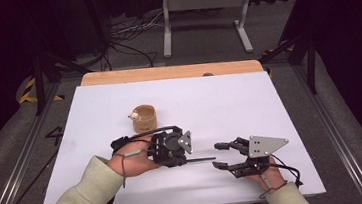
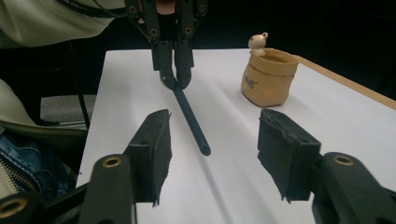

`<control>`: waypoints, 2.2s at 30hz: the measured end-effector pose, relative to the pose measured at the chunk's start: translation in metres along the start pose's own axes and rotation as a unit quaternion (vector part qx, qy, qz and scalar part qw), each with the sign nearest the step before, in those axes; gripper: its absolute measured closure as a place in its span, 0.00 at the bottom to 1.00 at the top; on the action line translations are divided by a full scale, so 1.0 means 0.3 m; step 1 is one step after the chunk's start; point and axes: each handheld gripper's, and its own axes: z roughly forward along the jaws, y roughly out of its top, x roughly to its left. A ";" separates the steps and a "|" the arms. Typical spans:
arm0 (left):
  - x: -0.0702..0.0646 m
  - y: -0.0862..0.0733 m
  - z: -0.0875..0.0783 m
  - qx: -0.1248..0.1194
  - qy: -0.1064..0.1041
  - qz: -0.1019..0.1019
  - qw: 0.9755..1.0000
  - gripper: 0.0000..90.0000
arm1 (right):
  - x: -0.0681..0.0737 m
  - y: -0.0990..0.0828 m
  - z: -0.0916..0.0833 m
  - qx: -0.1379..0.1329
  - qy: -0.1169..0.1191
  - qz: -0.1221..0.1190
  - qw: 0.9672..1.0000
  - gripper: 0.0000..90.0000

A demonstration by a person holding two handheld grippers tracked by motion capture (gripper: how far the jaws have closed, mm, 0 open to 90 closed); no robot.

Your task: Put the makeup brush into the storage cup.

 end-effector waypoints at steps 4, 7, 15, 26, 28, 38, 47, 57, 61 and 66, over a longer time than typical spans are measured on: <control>-0.009 0.005 0.000 -0.001 0.000 0.001 1.000 0.92 | -0.001 -0.002 0.006 0.001 0.010 0.000 1.000 0.59; -0.013 0.011 -0.003 -0.007 -0.001 0.004 1.000 0.92 | 0.000 -0.002 0.010 0.001 0.019 -0.004 1.000 0.64; -0.012 0.014 0.001 -0.008 -0.002 0.012 1.000 0.92 | 0.004 -0.004 0.023 0.011 0.034 -0.012 0.999 0.73; -0.011 0.009 0.008 -0.014 -0.008 0.015 1.000 0.92 | 0.013 -0.007 0.034 0.024 0.048 -0.020 0.998 0.86; -0.013 0.009 0.008 -0.017 -0.008 0.019 1.000 0.92 | 0.015 -0.008 0.034 0.025 0.050 -0.020 0.998 0.89; -0.021 0.007 0.012 -0.018 -0.014 0.032 0.999 0.92 | 0.020 -0.009 0.037 0.030 0.070 -0.025 0.997 0.94; -0.018 0.008 0.012 -0.020 -0.017 0.034 0.999 0.92 | 0.023 -0.004 0.033 0.030 0.069 -0.030 0.997 0.95; -0.019 0.004 0.008 -0.030 -0.017 0.038 0.999 0.91 | 0.026 0.003 0.025 0.024 0.070 -0.039 0.997 0.95; -0.017 -0.002 0.001 -0.044 -0.014 0.031 0.998 0.83 | 0.027 0.006 0.021 0.018 0.065 -0.043 0.997 0.95; -0.011 -0.019 -0.001 -0.071 -0.014 0.026 0.997 0.63 | 0.027 0.010 0.014 0.010 0.060 -0.045 0.997 0.95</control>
